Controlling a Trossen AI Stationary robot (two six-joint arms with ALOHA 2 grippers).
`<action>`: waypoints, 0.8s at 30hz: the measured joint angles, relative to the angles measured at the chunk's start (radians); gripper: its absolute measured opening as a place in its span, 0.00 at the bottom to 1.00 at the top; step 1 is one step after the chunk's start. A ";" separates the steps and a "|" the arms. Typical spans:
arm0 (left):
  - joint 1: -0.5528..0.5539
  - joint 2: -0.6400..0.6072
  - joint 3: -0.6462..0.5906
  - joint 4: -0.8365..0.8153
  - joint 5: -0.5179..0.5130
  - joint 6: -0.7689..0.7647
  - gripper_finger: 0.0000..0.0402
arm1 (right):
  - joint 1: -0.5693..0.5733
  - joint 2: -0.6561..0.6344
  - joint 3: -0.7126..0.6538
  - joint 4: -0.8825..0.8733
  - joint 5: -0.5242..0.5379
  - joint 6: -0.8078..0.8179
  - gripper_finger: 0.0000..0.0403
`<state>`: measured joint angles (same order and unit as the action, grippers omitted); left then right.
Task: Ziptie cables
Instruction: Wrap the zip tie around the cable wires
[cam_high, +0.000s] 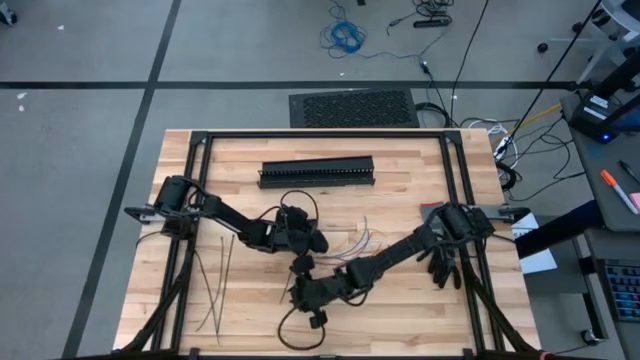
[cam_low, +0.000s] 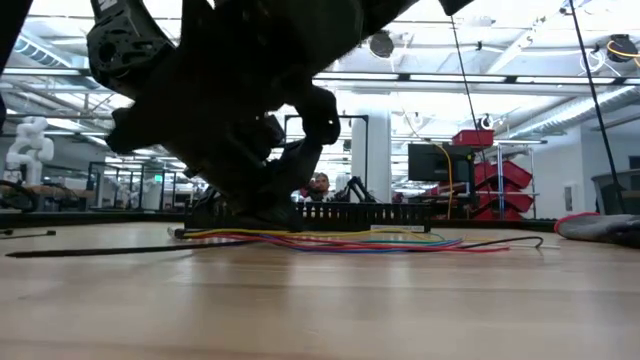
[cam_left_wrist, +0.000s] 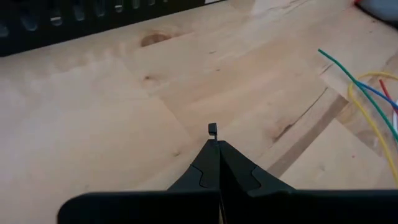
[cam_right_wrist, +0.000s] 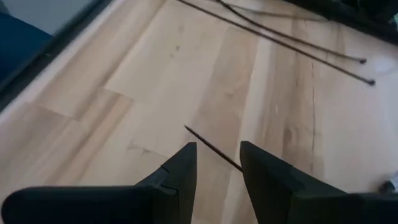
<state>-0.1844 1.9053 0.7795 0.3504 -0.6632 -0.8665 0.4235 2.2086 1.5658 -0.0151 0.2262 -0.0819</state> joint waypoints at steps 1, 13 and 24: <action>0.000 0.000 0.000 0.000 0.000 0.010 0.00 | 0.000 0.003 0.000 0.007 -0.006 -0.008 0.29; 0.000 0.000 -0.001 0.008 0.000 0.037 0.00 | 0.018 0.146 0.051 0.083 0.085 -0.059 0.29; -0.001 0.000 -0.001 0.008 0.001 0.037 0.00 | 0.018 0.260 0.194 0.089 0.087 -0.147 0.29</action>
<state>-0.1856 1.9049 0.7788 0.3588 -0.6624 -0.8296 0.4413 2.4688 1.7595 0.0743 0.3128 -0.2290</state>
